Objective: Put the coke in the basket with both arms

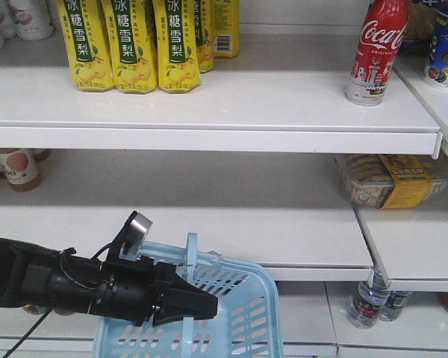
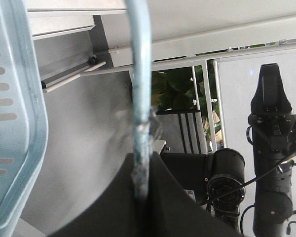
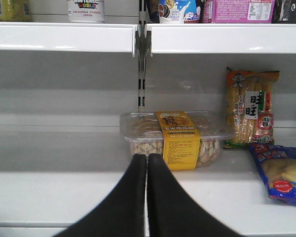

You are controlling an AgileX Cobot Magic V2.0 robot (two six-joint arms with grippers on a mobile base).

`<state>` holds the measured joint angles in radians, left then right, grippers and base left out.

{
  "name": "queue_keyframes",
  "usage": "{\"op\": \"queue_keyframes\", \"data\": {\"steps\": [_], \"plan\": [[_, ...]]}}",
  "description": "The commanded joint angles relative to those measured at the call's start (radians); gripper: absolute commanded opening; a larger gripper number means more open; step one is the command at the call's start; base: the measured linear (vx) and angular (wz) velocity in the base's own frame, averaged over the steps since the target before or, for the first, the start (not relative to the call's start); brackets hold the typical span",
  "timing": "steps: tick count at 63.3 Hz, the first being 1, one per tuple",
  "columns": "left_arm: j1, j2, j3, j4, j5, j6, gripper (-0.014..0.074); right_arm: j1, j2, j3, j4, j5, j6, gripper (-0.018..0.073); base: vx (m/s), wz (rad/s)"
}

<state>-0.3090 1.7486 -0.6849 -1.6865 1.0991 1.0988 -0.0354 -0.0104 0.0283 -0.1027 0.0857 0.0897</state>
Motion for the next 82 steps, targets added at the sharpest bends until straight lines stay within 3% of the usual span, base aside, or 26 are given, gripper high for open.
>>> {"op": "queue_keyframes", "data": {"steps": [1,82], "plan": [[-0.004,-0.052,-0.019,-0.093,0.082,0.009,-0.0006,-0.003,-0.018,0.010,-0.008,-0.071,-0.005,-0.0008,0.03,-0.01],[-0.004,-0.052,-0.019,-0.093,0.082,0.009,-0.0006,-0.003,-0.018,0.010,-0.008,-0.071,-0.005,-0.0008,0.02,-0.01]]}}
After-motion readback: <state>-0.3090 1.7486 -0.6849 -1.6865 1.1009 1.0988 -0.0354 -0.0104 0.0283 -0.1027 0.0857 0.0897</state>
